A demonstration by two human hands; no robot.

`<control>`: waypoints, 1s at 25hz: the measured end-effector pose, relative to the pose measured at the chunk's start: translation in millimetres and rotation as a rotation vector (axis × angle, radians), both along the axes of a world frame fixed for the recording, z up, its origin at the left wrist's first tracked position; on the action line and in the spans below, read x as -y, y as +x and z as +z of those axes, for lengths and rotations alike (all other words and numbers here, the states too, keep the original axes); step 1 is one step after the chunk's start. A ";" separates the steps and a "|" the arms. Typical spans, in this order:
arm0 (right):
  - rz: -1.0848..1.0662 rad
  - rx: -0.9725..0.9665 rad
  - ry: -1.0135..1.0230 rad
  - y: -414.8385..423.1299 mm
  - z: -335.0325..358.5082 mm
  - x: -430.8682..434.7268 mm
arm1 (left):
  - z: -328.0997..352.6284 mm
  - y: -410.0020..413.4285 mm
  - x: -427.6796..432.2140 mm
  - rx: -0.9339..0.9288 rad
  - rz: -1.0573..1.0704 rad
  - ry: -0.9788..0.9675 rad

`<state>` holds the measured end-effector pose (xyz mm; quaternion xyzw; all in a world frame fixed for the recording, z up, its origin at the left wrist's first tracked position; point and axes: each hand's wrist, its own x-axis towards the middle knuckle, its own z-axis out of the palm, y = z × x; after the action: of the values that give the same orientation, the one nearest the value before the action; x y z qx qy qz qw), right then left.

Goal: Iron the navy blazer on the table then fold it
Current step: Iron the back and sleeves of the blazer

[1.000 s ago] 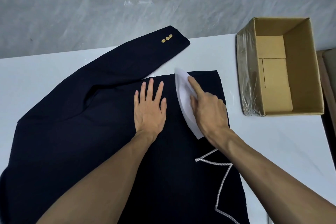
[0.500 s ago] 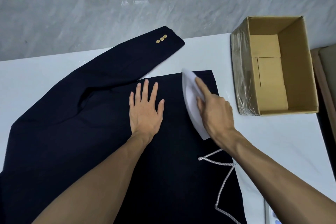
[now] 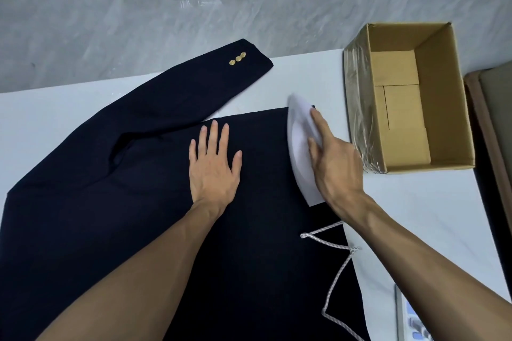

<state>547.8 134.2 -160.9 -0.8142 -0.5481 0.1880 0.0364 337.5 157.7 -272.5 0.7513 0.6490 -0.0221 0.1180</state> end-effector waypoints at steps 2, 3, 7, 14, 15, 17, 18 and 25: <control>0.120 0.005 -0.037 -15.1 -1.8 3.7 | 0.0 -0.2 0.2 0.013 0.008 -0.003; 0.150 0.033 -0.051 -19.2 -3.5 5.0 | 0.2 0.0 0.3 0.020 0.009 -0.003; 0.046 0.114 -0.024 -1.0 -8.3 6.5 | 0.3 -0.5 0.4 0.029 0.010 -0.005; 0.041 0.009 0.008 -12.1 5.3 7.4 | 4.8 -2.4 -1.9 0.177 0.035 -0.023; 0.091 -0.020 -0.010 -25.9 3.2 9.3 | 7.2 -5.5 -3.4 0.278 0.048 -0.045; 0.181 -0.021 -0.074 -51.3 -3.3 14.5 | 12.0 -11.6 -5.3 0.411 0.053 -0.100; 0.203 0.001 -0.094 -57.9 -5.7 16.1 | 13.7 -13.4 -5.3 0.388 0.036 -0.116; -0.008 0.102 -0.052 0.0 -10.1 22.1 | 7.7 -9.0 -3.3 0.066 -0.047 -0.081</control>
<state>547.7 112.1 -171.0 -0.8257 -0.5408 0.1600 -0.0119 328.5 161.0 -264.9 0.7613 0.6253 -0.0266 0.1691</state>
